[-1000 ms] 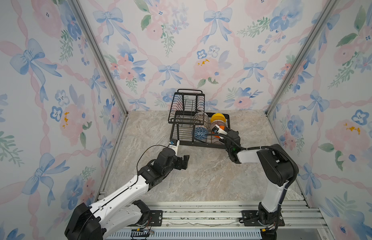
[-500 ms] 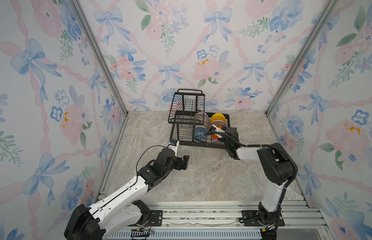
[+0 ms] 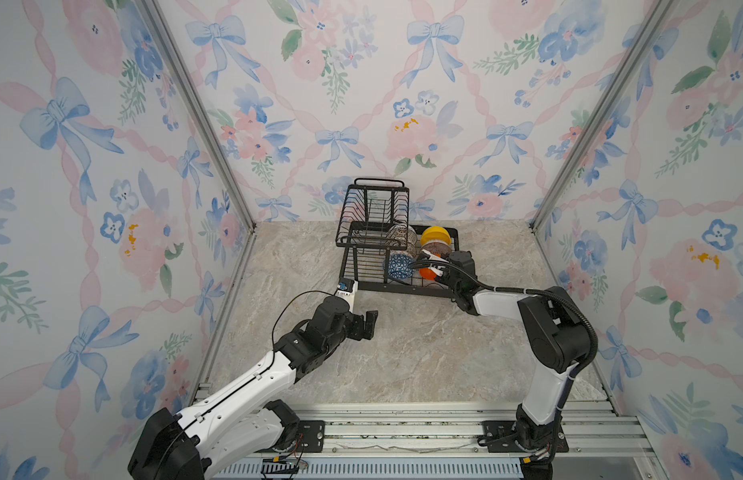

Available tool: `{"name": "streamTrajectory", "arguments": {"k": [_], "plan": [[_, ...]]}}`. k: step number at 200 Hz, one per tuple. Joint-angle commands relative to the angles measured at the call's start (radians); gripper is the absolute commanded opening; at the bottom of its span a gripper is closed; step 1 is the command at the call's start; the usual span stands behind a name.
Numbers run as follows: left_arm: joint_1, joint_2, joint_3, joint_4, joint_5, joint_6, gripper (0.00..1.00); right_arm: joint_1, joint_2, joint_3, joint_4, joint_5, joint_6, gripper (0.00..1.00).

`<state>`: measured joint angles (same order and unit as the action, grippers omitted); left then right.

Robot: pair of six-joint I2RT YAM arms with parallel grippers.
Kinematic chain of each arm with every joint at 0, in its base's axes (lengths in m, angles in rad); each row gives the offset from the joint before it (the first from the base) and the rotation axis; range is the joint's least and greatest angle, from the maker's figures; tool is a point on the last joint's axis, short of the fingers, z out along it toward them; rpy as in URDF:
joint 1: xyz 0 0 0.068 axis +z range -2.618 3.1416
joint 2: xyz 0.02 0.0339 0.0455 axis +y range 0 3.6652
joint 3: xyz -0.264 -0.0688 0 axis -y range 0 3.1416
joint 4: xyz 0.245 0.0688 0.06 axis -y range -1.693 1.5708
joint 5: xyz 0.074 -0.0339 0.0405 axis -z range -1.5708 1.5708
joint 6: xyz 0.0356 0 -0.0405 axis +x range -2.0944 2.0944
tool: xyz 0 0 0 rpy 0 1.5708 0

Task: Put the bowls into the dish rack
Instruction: 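Lower the orange bowl upright into the rack's lower tier slots with the right gripper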

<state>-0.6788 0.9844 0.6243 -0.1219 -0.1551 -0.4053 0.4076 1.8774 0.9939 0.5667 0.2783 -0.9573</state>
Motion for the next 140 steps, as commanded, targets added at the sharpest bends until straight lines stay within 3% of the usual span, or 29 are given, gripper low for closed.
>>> {"name": "streamTrajectory", "arguments": {"k": [1, 140], "plan": [[0.007, -0.001, -0.009, -0.001, 0.014, -0.013, 0.98, 0.005, -0.004, 0.010, -0.149, -0.034, 0.028, 0.00], [0.007, -0.009, -0.014, -0.002, 0.016, -0.010, 0.98, 0.013, 0.013, 0.096, -0.411, -0.115, 0.102, 0.01]]}}
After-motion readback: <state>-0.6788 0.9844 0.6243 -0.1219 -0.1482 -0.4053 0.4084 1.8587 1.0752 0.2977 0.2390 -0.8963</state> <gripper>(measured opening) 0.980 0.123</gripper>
